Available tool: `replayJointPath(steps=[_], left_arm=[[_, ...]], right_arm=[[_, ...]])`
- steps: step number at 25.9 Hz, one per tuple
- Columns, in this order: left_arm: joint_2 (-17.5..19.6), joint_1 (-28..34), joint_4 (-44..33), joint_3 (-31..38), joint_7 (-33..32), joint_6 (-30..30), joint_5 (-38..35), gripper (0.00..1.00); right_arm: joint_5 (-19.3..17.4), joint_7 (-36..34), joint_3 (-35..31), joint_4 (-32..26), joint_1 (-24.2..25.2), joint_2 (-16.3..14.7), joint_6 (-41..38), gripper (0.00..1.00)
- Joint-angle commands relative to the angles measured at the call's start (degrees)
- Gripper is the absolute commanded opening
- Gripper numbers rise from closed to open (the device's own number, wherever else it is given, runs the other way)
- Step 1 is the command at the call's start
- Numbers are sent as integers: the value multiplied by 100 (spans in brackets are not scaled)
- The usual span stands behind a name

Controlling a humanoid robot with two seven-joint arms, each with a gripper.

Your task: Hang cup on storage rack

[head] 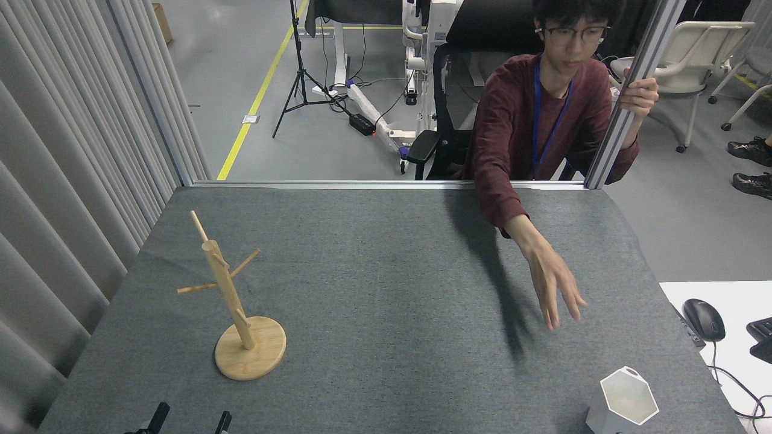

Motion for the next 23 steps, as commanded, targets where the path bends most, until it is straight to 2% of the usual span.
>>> replayJointPath(steps=[1, 10, 18, 23], left_arm=[[-8, 0, 5, 0, -2, 0, 0, 100], [-8, 0, 41, 9, 104, 26, 35, 100], [-8, 0, 49, 9, 130, 26, 35, 100], [-8, 0, 67, 26, 130, 26, 35, 100]], right_arm=[[0, -1, -6, 0, -10, -5, -1, 100], [27, 43, 12, 273, -133, -40, 122, 100], [36, 219, 64, 694, -564, -111, 69, 100], [36, 227, 73, 949, -748, -313, 69, 100]])
